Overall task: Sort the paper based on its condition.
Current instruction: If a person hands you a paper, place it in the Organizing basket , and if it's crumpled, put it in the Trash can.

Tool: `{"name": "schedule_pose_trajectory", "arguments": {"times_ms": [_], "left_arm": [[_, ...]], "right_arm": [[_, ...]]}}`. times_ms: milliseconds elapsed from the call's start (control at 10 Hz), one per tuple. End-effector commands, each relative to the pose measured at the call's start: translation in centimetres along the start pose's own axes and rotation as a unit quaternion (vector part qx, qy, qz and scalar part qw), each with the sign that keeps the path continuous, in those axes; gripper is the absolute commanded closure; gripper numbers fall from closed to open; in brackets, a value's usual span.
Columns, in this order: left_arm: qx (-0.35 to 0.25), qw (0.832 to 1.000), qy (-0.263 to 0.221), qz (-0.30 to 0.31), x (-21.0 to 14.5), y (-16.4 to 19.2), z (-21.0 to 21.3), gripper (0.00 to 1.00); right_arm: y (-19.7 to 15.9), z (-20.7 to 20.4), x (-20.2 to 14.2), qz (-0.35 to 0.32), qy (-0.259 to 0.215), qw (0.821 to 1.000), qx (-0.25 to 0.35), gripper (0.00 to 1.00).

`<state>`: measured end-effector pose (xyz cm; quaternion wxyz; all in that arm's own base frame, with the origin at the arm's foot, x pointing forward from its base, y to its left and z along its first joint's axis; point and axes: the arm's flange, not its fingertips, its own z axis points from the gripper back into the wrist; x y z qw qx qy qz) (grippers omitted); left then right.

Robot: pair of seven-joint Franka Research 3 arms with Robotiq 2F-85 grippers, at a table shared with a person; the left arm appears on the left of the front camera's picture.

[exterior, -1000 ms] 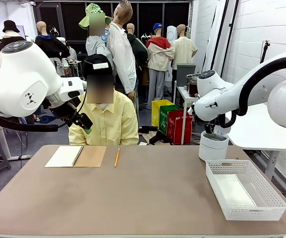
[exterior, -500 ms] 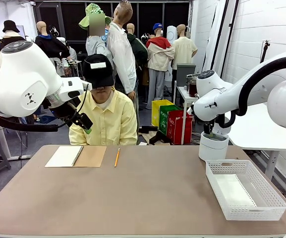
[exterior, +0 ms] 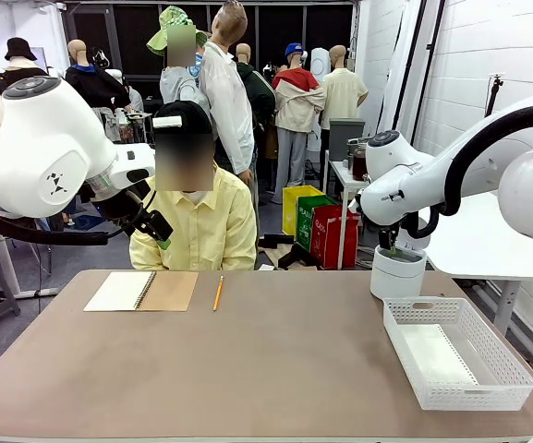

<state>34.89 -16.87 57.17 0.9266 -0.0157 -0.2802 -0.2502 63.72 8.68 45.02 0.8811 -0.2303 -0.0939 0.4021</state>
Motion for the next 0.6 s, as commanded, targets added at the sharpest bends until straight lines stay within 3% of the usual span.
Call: {"name": "schedule_pose_trajectory", "arguments": {"times_ms": [0,500], "left_arm": [[0.001,1.0,0.0,-0.003,-0.06,0.06,0.05,0.0],[0.001,1.0,0.0,-0.003,-0.06,0.06,0.05,0.0]], "right_arm": [[-0.05,-0.09,-0.06,0.007,0.001,1.0,0.0,0.0],[-0.05,-0.09,-0.06,0.007,0.001,1.0,0.0,0.0]]}}
